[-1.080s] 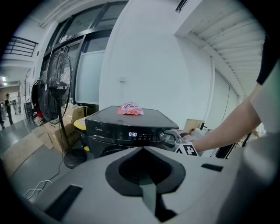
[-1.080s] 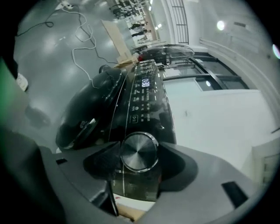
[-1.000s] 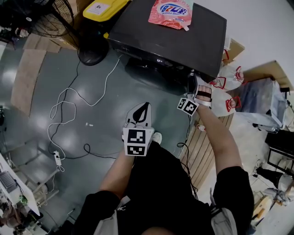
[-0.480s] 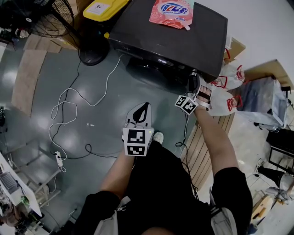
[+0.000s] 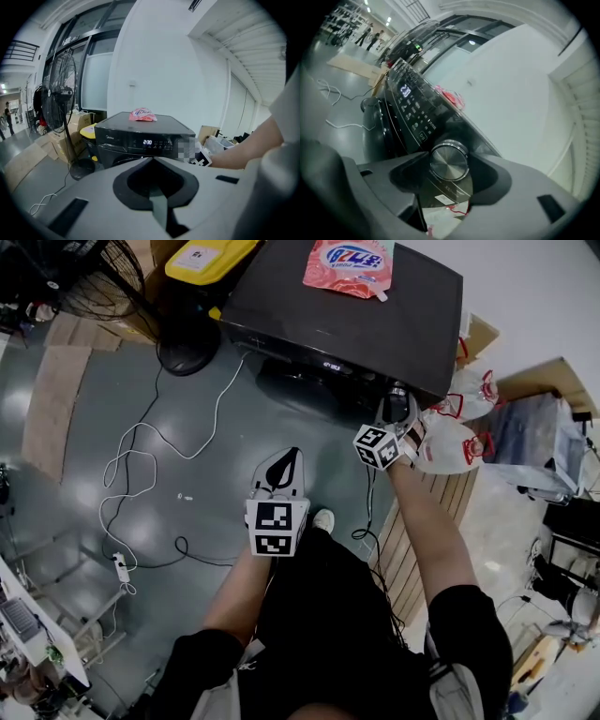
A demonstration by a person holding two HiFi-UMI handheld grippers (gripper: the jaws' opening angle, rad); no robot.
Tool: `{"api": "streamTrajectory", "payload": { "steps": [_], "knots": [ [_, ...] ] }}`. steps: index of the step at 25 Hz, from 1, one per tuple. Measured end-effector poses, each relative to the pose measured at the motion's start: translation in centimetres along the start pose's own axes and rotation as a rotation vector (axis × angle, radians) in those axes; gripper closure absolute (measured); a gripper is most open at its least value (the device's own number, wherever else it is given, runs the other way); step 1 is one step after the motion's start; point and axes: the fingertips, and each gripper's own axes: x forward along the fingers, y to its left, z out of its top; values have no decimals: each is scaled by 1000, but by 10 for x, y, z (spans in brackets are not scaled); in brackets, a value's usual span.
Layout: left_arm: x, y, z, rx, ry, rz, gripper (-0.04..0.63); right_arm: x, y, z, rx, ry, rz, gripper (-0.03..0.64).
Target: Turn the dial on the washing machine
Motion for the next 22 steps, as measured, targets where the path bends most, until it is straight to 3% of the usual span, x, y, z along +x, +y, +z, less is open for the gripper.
{"api": "streamTrajectory", "payload": {
  "steps": [3, 10, 17, 19, 22],
  "knots": [
    [3, 3, -1, 1, 5, -2, 586, 0, -1, -2, 75, 17, 15, 345],
    [7, 6, 2, 4, 7, -9, 586, 0, -1, -2, 94, 27, 30, 345],
    [10, 7, 3, 7, 12, -12, 586, -1, -2, -1, 202, 58, 62, 345],
    [11, 6, 4, 12, 15, -15, 586, -1, -5, -2, 297, 69, 88, 345],
    [12, 6, 4, 17, 17, -18, 586, -1, -10, -3, 548, 108, 138, 347]
  ]
}}
